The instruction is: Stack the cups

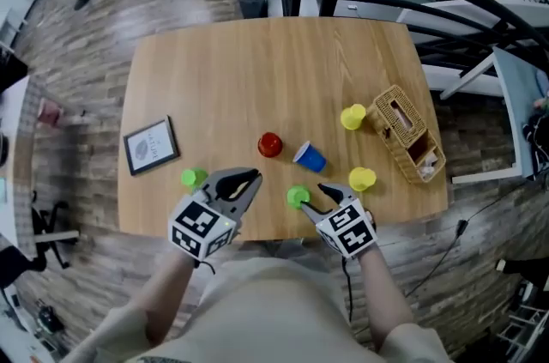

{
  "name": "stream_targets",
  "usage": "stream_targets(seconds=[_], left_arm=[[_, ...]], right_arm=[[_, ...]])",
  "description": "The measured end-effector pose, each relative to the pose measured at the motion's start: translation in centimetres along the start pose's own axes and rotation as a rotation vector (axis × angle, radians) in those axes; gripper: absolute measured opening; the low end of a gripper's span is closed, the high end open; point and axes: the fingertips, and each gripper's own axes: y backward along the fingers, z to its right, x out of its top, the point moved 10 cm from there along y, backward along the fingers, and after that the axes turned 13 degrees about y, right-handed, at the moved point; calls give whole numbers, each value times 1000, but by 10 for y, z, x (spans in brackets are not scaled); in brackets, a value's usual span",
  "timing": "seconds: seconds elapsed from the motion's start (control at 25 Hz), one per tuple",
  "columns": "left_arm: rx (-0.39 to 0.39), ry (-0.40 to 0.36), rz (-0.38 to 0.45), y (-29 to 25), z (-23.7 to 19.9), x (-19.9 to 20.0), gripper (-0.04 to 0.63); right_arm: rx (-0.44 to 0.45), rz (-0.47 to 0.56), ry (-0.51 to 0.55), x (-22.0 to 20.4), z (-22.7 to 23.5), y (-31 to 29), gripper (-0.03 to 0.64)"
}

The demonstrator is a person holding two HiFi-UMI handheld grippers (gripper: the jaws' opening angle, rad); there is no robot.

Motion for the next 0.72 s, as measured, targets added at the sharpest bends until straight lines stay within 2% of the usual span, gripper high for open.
stream_targets(seconds=[0.32, 0.72], left_arm=[[44, 43, -58, -2, -16, -32, 43], [74, 80, -102, 4, -26, -55, 43]], right_arm=[[48, -104, 10, -17, -10, -42, 267], [41, -129, -31, -30, -18, -70, 275]])
